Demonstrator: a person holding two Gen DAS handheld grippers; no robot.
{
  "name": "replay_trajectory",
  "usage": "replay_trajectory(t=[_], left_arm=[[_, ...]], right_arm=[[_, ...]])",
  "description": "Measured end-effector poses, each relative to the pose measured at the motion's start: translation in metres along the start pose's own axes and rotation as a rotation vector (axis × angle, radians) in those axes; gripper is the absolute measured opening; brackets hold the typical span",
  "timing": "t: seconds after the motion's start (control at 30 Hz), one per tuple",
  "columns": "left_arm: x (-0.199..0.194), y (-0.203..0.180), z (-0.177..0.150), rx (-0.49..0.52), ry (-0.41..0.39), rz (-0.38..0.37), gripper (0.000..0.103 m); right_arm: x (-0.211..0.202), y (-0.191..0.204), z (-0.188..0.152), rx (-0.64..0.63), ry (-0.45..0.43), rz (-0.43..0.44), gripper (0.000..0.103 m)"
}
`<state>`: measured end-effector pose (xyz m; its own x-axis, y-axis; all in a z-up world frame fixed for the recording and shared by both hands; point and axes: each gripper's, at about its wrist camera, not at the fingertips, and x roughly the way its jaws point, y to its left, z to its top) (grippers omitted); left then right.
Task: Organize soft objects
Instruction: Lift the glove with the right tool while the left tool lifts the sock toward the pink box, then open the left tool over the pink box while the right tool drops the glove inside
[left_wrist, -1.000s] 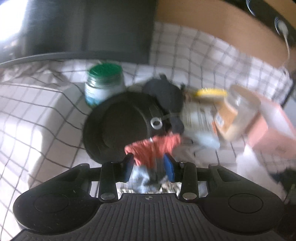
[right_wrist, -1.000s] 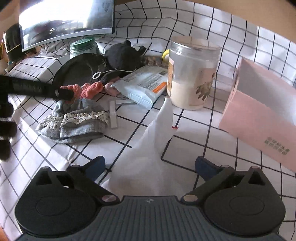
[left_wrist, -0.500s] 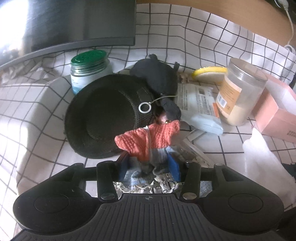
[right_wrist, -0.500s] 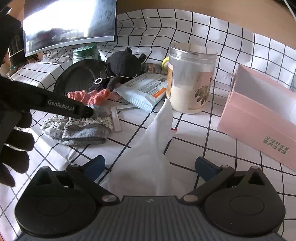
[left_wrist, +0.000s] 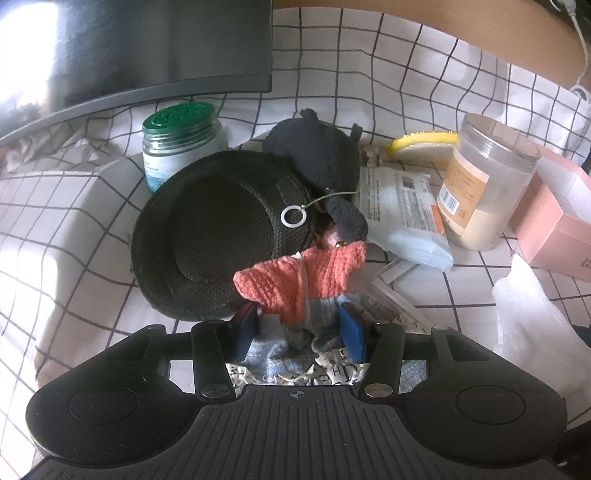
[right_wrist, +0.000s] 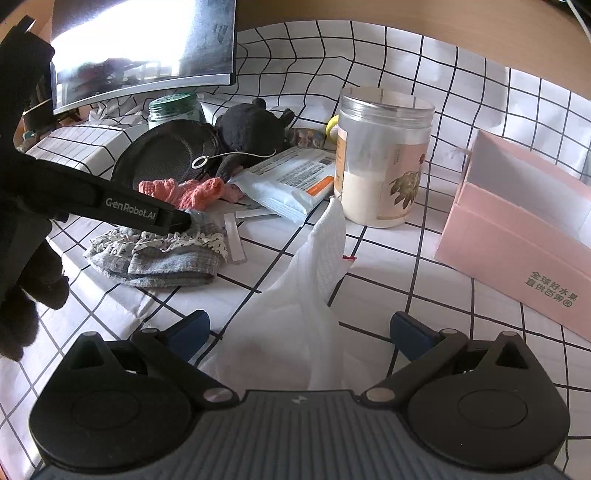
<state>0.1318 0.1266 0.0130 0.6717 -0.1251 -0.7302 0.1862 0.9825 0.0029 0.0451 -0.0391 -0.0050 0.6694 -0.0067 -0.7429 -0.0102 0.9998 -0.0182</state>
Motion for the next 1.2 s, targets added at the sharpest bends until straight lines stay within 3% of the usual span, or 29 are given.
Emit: replay_trajectory(t=[0.07, 0.13, 0.37, 0.5, 0.6, 0.63, 0.67, 0.73, 0.93, 1.2], left_arm=[[-0.003, 0.001, -0.006, 0.004, -0.036, 0.001, 0.043], [-0.006, 0.000, -0.011, 0.023, -0.062, -0.010, 0.024], [-0.023, 0.009, -0.016, 0.023, -0.108, -0.055, 0.019], [-0.048, 0.016, -0.013, 0.017, -0.147, -0.090, 0.019], [-0.067, 0.021, -0.012, 0.018, -0.167, -0.117, 0.019], [-0.074, 0.023, -0.012, 0.021, -0.174, -0.125, 0.019], [-0.079, 0.024, -0.011, 0.022, -0.179, -0.131, 0.019], [-0.088, 0.027, -0.009, 0.021, -0.185, -0.153, 0.019], [-0.113, 0.005, 0.001, 0.099, -0.171, -0.315, 0.019], [-0.108, -0.087, -0.001, 0.319, -0.033, -0.612, 0.019]], right_arm=[[-0.001, 0.001, -0.001, 0.001, 0.002, -0.003, 0.103], [-0.002, 0.000, -0.002, 0.000, 0.003, 0.001, 0.103], [-0.003, -0.004, 0.004, -0.052, 0.055, 0.064, 0.102], [-0.015, -0.004, 0.010, -0.055, 0.025, 0.076, 0.090], [-0.021, -0.001, 0.016, -0.074, 0.036, 0.092, 0.055], [-0.022, 0.001, 0.019, -0.092, 0.049, 0.087, 0.034], [-0.022, 0.002, 0.023, -0.104, 0.065, 0.087, 0.024], [-0.027, 0.001, 0.029, -0.103, 0.073, 0.087, 0.013], [-0.084, -0.024, 0.047, -0.066, 0.007, 0.083, 0.012], [-0.152, -0.069, 0.040, -0.033, -0.059, -0.096, 0.012]])
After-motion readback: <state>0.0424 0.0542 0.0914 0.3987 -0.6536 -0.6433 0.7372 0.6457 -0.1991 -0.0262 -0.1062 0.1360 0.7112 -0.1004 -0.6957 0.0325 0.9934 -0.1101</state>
